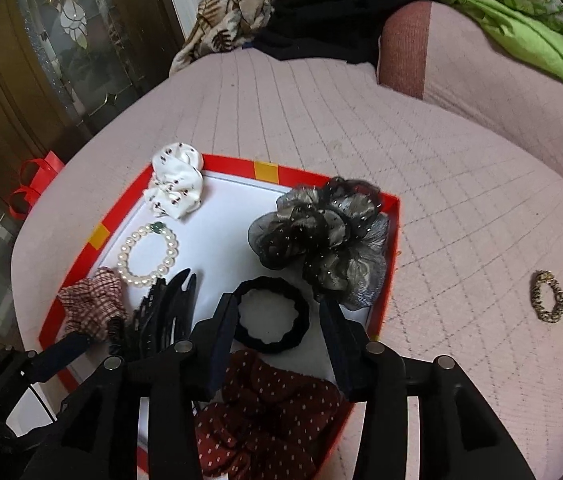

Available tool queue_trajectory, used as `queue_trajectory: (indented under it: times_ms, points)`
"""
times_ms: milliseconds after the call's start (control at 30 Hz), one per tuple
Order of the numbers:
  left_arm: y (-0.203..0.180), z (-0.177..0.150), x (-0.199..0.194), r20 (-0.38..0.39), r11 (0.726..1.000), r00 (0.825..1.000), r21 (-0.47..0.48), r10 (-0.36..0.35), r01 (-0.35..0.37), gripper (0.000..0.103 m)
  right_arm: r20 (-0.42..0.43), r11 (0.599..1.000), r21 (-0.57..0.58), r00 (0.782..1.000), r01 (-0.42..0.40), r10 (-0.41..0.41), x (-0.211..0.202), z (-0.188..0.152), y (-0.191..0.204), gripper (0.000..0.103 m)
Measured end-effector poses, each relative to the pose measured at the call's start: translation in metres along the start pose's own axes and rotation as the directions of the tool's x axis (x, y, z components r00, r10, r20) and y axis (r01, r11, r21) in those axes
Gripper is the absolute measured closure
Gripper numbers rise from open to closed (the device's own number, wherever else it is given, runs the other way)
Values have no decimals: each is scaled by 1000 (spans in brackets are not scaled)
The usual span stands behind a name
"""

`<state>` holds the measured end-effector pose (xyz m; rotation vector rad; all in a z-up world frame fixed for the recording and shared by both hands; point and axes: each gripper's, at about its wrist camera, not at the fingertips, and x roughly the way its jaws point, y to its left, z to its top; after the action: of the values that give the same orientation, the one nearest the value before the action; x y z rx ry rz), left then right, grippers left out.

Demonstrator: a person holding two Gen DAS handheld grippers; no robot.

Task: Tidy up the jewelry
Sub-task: 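Release black hair tie in the tray with left tool while right tool releases ruffled tie, then grasp leopard beaded bracelet with left tool while right tool grasps pale green bead bracelet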

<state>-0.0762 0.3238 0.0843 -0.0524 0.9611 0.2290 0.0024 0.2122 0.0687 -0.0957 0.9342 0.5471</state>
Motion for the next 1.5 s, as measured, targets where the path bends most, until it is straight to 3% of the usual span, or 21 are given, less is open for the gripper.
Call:
queue_trajectory:
  times_ms: [433,833,1133,1333,1500]
  points:
    - [-20,-9,-71,89,1000,996,16,1,-3,60,71,999,31,997,26,-28,-71,-28,-21,51]
    - [-57,-21,-125,169,996,985,84,-18,4,55,99,989,128,991,73,-86,-128,-76,-75,49]
    - [-93,-19,-143,180,990,982,135,-64,40,50,99,962,232,981,140,-167,-160,-119,-143,45]
    - [-125,-5,-146,158,980,977,164,-142,116,48,55,910,364,971,199,-234,-173,-153,-215,45]
    - [-164,9,-134,127,966,974,208,-186,157,48,38,866,461,970,195,-239,-178,-171,-259,45]
